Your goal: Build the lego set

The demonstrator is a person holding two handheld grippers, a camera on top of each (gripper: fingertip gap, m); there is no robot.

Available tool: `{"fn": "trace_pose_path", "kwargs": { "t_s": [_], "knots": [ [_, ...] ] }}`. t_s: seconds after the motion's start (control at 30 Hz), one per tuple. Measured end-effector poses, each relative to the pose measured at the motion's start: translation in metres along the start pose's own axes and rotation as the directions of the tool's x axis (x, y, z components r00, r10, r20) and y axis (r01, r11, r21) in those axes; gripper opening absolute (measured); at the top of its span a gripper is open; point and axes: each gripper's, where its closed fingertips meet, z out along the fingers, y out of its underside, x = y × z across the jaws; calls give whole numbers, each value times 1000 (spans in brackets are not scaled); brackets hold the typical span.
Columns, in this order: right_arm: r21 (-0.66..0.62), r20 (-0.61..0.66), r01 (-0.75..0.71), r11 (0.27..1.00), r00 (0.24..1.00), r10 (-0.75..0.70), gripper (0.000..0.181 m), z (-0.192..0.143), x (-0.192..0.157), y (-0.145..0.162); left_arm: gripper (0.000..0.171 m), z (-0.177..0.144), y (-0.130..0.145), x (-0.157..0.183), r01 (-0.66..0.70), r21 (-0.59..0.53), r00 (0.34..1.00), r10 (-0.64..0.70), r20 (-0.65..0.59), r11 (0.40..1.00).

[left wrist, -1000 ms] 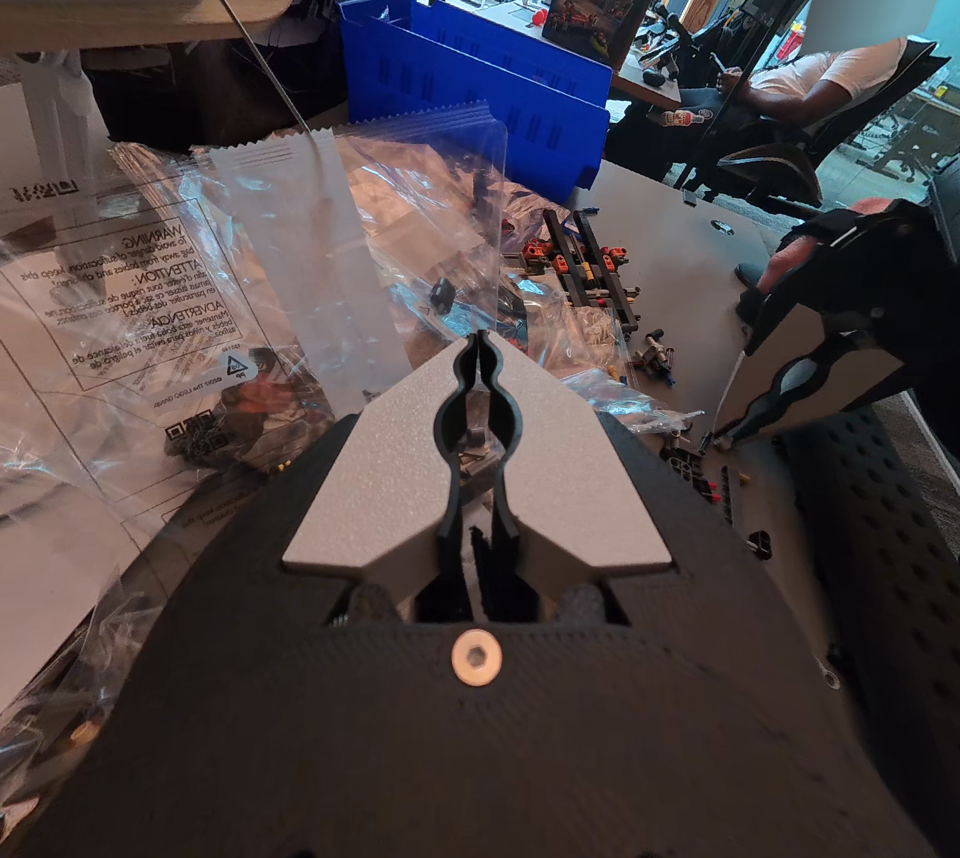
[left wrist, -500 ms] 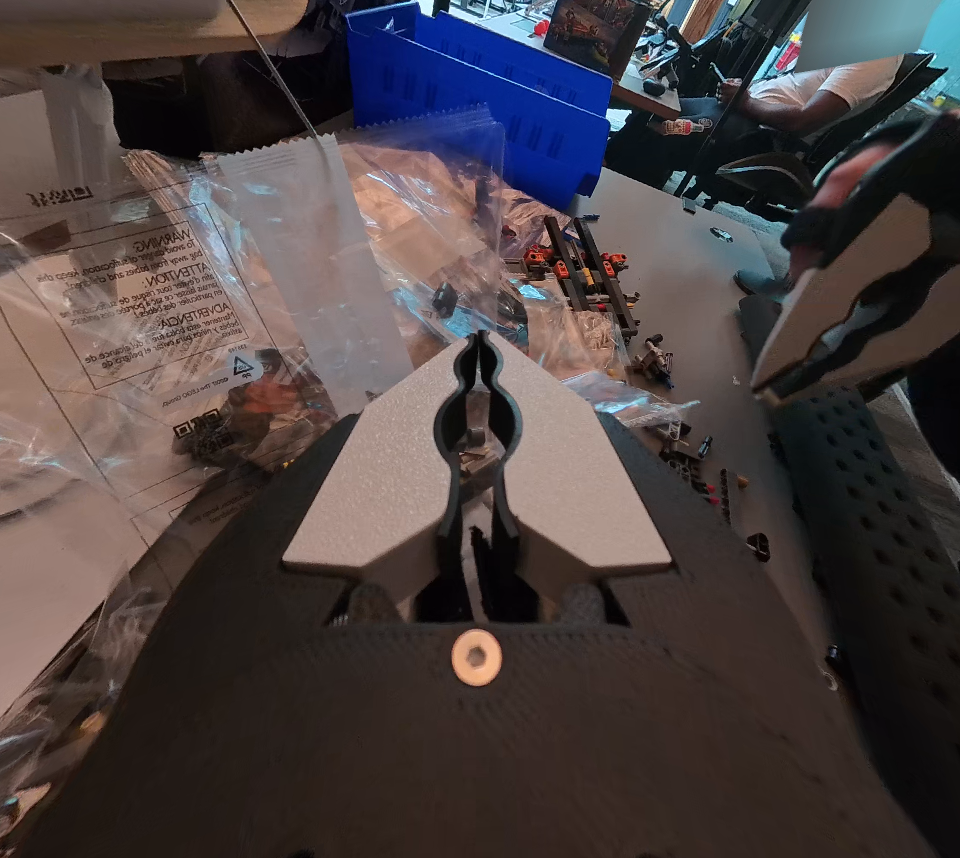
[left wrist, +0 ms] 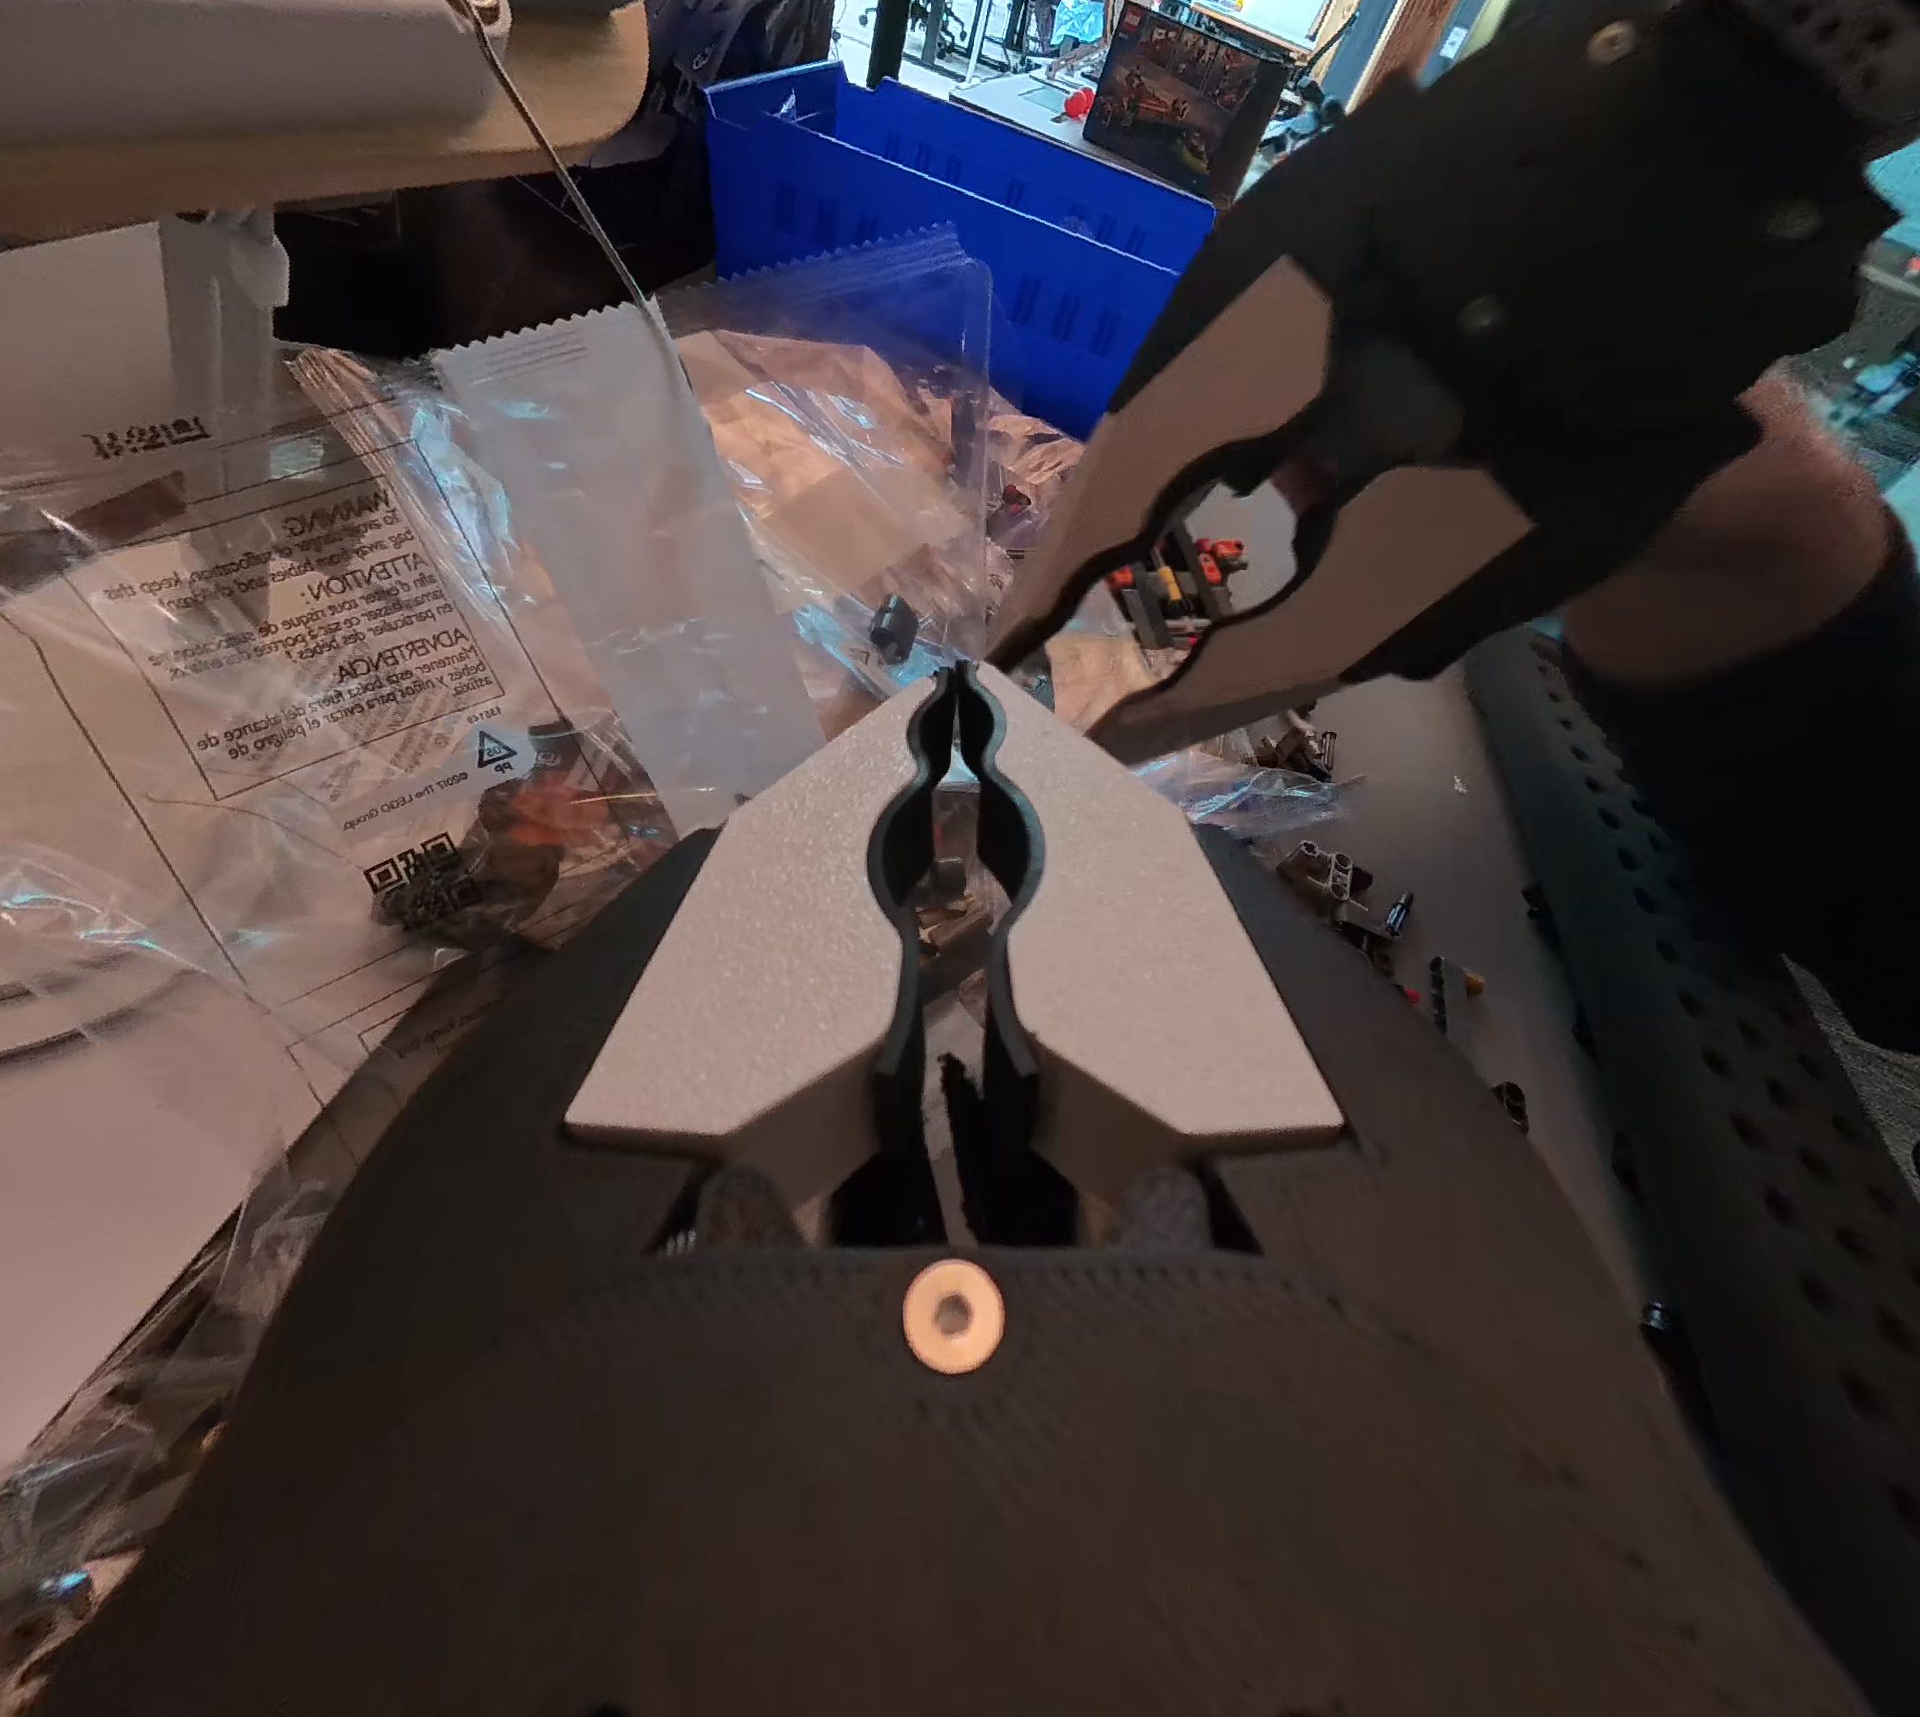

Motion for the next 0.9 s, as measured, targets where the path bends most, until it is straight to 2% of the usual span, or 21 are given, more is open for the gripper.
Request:
{"fn": "trace_pose_path", "kwargs": {
  "t_s": [0.13, 0.27, 0.43, 0.57, 0.73, 0.9],
  "knots": [
    [36, -25, -12, 999, 1000, 13, 18, -4, 5, 3, 0, 0, 0, 0, 0, 1, 1000, 0, 0, 1000],
    [167, 31, -22, 986, 999, 17, 12, -26, -2, -4, 0, 0, 0, 0, 0, 1, 1000, 0, 3, 1000],
    [213, 2, -122, 969, 992, 125, 10, -32, 16, 14, 0, -3, -4, -1, 2, 28, 1000, -3, 4, 1000],
    [229, -11, -187, 955, 981, 194, 17, -31, 28, 26, 0, -6, -9, -2, 23, 63, 1000, -22, -6, 998],
    [299, -2, -218, 929, 973, 229, 23, -34, 34, 23, 0, -17, -26, 1, 43, 160, 999, -39, -32, 986],
    [453, -54, -205, 868, 965, 257, 20, -61, 49, 10, 0, -39, -54, 10, 48, 300, 998, -33, -54, 953]
  ]
}}
